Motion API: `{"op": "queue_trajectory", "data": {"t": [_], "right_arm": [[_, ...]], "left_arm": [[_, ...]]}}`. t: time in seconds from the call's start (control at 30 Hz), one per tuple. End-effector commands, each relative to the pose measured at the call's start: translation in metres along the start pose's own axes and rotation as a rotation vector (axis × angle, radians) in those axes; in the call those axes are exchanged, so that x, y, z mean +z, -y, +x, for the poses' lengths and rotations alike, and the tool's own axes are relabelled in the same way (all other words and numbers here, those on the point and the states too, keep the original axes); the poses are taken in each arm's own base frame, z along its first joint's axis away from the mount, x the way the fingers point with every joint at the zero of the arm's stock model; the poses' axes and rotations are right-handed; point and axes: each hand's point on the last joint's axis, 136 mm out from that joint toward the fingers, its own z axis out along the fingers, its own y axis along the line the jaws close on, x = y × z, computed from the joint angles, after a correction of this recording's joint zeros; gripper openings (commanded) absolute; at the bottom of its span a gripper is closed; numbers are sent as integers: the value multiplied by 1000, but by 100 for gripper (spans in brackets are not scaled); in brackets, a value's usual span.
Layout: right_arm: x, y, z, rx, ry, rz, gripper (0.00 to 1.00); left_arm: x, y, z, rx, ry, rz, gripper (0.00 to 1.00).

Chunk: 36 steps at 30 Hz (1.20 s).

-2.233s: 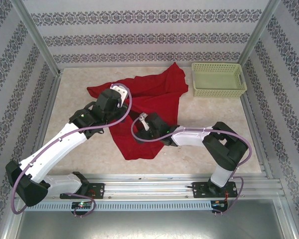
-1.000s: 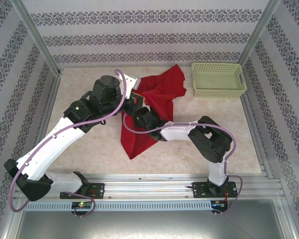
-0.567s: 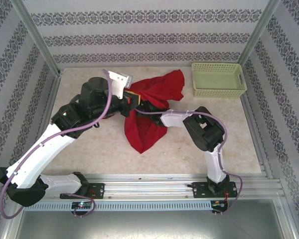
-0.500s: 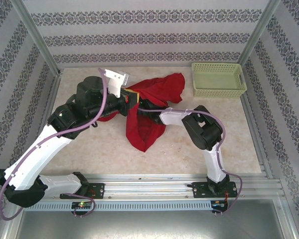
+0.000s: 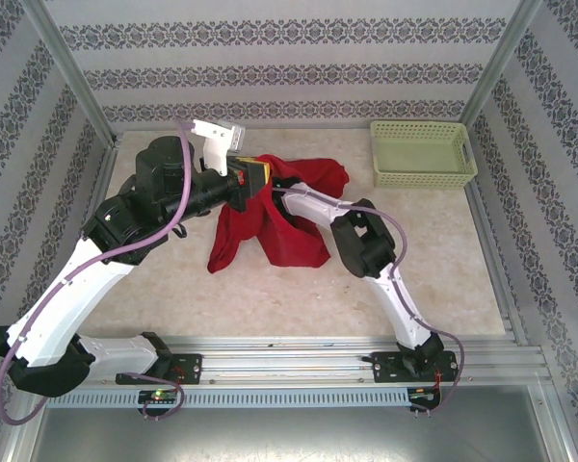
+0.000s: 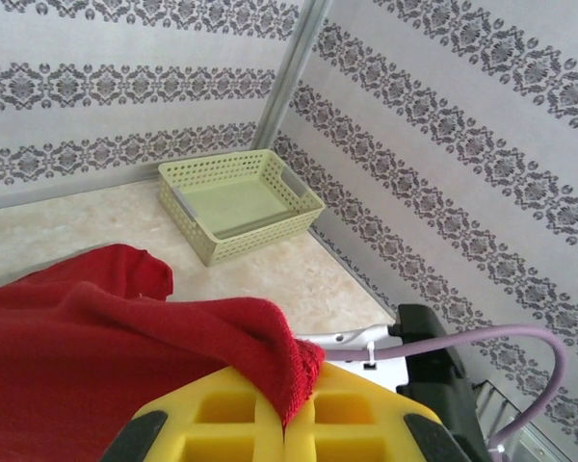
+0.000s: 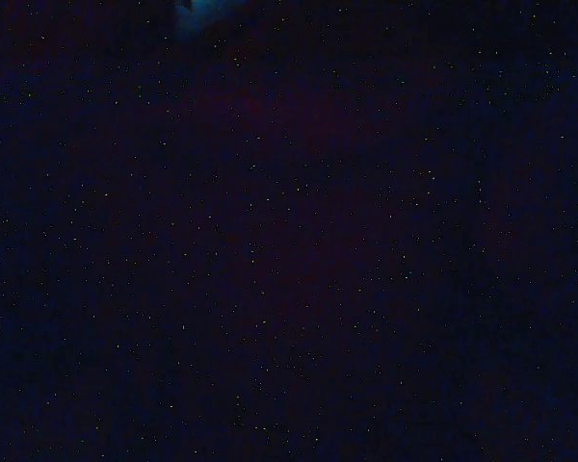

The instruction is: Fold the inside-out t-shirt

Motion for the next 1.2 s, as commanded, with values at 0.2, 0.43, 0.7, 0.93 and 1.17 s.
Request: {"op": "queue_trajectory", "data": {"t": [0.2, 0.43, 0.7, 0.93, 1.17], "right_arm": [[-3, 25, 27, -97, -107, 168, 43], [-68, -20, 25, -132, 76, -246, 5], [-147, -36, 72, -222, 189, -552, 0], [-212, -32, 97, -203, 261, -816, 0], [-273, -30, 103, -257, 299, -1008, 0]], "left_arm": [[-13, -17, -22, 6, 103, -124, 0], [-12, -88, -16, -17, 65, -432, 0], [-4, -231, 30, -263, -48, -773, 0], [23, -342, 110, -409, -257, -972, 0], [52, -401, 201, -425, -604, -1128, 0]]}}
